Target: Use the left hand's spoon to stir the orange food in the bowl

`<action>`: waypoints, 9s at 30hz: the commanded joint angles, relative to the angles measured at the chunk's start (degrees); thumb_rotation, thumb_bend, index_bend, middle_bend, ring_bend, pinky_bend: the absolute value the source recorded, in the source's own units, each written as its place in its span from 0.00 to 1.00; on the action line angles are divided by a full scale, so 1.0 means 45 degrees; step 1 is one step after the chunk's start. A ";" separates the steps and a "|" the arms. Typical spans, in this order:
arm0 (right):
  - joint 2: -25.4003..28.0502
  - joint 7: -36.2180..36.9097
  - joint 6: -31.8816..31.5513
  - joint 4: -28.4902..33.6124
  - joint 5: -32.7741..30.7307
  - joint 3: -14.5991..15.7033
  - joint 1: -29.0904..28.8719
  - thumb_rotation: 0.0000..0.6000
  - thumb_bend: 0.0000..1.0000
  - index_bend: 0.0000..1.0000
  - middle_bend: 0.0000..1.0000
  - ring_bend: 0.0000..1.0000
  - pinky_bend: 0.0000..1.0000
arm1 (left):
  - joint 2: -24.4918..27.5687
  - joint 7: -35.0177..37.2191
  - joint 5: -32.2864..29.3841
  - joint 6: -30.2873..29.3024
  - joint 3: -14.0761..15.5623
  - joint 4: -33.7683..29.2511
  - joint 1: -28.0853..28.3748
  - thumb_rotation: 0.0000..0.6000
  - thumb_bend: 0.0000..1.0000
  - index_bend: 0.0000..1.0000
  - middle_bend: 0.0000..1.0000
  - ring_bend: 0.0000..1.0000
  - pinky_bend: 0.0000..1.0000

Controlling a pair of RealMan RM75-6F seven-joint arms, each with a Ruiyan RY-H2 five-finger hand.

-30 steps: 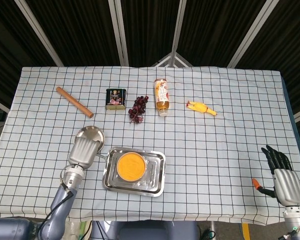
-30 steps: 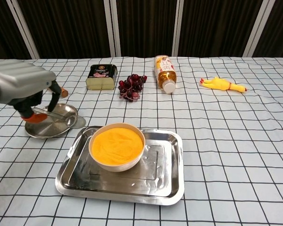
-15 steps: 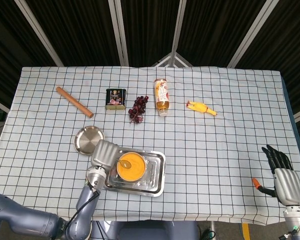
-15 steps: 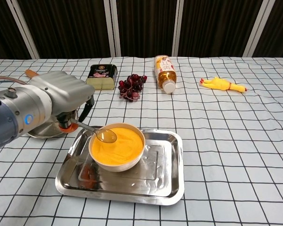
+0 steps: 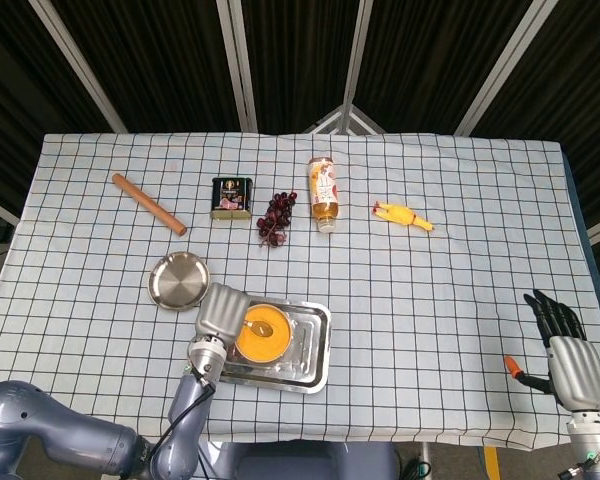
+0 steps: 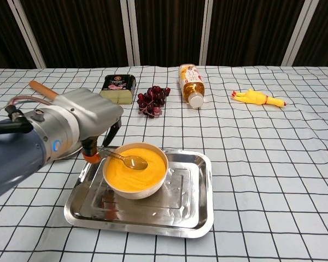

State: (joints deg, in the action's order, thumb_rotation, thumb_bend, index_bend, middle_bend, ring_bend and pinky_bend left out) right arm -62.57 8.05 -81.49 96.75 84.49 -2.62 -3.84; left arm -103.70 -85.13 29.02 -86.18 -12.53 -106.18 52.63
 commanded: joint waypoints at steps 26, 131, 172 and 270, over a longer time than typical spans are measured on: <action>0.0029 0.0078 0.0035 0.0036 -0.0010 0.0001 -0.0009 1.00 0.34 0.00 0.00 0.00 0.00 | 0.0886 0.0929 -0.0249 -0.0032 0.0302 -0.0488 0.0125 1.00 0.45 0.49 1.00 1.00 1.00; 0.0083 0.0042 0.0136 0.0180 -0.0138 -0.0003 -0.0017 1.00 0.34 0.00 0.00 0.00 0.00 | 0.2177 -0.1731 0.6928 0.1300 0.5315 0.2247 0.2126 1.00 0.56 0.77 1.00 1.00 1.00; 0.0128 0.0171 0.0129 0.0209 -0.0122 -0.0002 -0.0001 1.00 0.34 0.00 0.00 0.00 0.00 | 0.2186 -0.3543 0.8977 0.4361 0.4638 0.3470 0.2139 1.00 0.55 0.77 1.00 1.00 1.00; 0.0213 0.0320 0.0299 0.0338 -0.0343 -0.0052 -0.0019 1.00 0.34 0.00 0.00 0.00 0.00 | 0.3009 -0.1946 1.1778 0.5244 0.3343 0.1829 0.0301 1.00 0.55 0.77 1.00 1.00 1.00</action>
State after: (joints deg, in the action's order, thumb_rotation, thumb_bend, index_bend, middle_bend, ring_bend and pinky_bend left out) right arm -61.62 9.48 -80.14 98.27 82.95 -2.85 -3.92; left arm -90.47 -93.70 82.04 -62.81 2.53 -97.63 54.05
